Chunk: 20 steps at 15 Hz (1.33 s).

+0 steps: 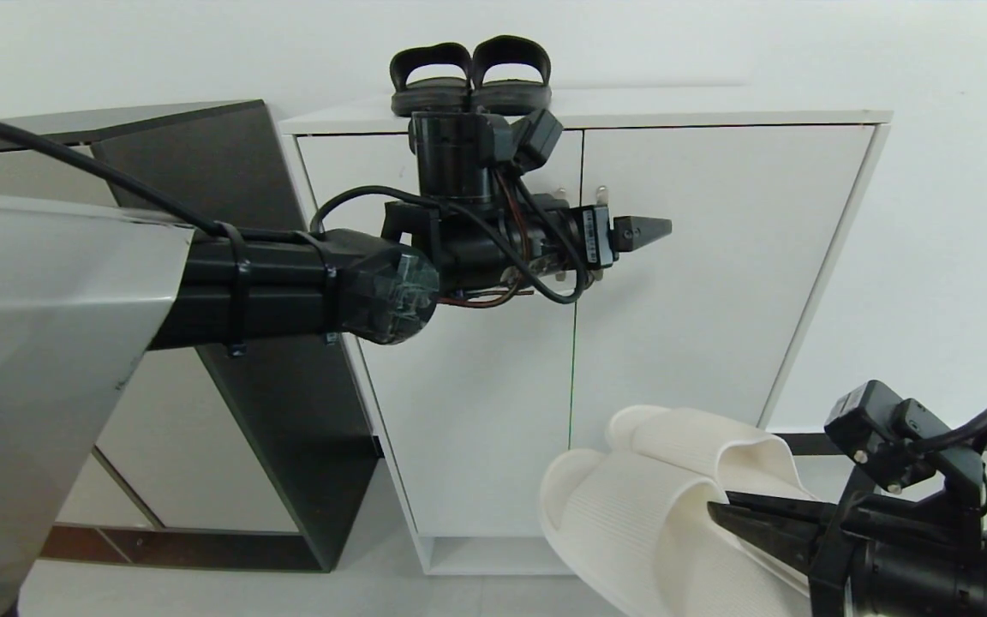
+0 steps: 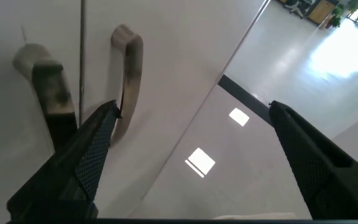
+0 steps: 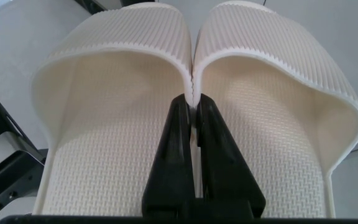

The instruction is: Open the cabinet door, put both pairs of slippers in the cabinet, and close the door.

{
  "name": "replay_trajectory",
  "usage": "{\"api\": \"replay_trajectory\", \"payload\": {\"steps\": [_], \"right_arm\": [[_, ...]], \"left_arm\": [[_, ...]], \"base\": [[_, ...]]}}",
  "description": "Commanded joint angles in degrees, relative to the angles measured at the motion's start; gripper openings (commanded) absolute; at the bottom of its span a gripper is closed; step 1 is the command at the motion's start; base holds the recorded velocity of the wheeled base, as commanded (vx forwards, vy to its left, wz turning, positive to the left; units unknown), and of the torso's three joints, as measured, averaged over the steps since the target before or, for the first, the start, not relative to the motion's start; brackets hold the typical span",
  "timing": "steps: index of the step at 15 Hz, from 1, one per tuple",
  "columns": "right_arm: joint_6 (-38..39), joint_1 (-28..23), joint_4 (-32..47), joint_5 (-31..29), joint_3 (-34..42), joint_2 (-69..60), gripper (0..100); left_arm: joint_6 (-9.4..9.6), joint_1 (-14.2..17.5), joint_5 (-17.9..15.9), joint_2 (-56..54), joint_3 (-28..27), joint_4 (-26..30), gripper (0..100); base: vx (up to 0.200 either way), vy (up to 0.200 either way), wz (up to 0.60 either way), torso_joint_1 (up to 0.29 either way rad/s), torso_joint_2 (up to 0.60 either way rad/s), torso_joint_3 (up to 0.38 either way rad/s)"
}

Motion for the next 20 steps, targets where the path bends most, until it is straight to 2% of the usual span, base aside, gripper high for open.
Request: {"api": "replay_trajectory", "payload": {"steps": [1, 2, 3, 7, 10, 12, 15, 17, 20], "right_arm": [[0.0, 0.0, 0.0, 0.0, 0.0, 0.1, 0], [0.0, 0.0, 0.0, 0.0, -0.1, 0.1, 0], [0.0, 0.0, 0.0, 0.0, -0.1, 0.1, 0], [0.0, 0.0, 0.2, 0.1, -0.1, 0.1, 0], [0.0, 0.0, 0.2, 0.5, 0.0, 0.1, 0], [0.0, 0.1, 0.3, 1.8, 0.2, -0.4, 0], [-0.1, 0.3, 0.3, 5.6, 1.2, -2.4, 0], [-0.1, 0.7, 0.4, 7.0, 2.1, -3.8, 0], [-0.1, 1.0, 0.4, 7.0, 2.4, -3.8, 0]], "left_arm": [[-0.08, -0.1, -0.1, 0.8, -0.3, -0.1, 100], [-0.08, -0.1, -0.1, 0.9, -0.4, -0.1, 100], [-0.08, -0.1, -0.1, 1.0, -0.7, -0.1, 0], [-0.16, -0.6, -0.5, 1.3, -0.7, -0.1, 0], [-0.34, -0.9, -2.0, 0.7, -0.2, -0.2, 0], [-0.25, -1.6, -2.0, -0.7, 2.0, -0.3, 0], [0.01, -3.2, -2.0, -4.2, 7.1, -1.2, 0], [0.01, -4.8, -1.9, -8.9, 14.3, -4.2, 0], [0.10, -6.3, -1.5, -14.9, 22.3, -7.6, 0]], "base": [[0.000, 0.000, 0.00, 0.000, 0.00, 0.000], [0.000, 0.000, 0.00, 0.000, 0.00, 0.000], [0.000, 0.000, 0.00, 0.000, 0.00, 0.000], [0.000, 0.000, 0.00, 0.000, 0.00, 0.000], [0.000, 0.000, 0.00, 0.000, 0.00, 0.000], [0.000, 0.000, 0.00, 0.000, 0.00, 0.000], [0.000, 0.000, 0.00, 0.000, 0.00, 0.000], [0.000, 0.000, 0.00, 0.000, 0.00, 0.000], [0.000, 0.000, 0.00, 0.000, 0.00, 0.000]]}}
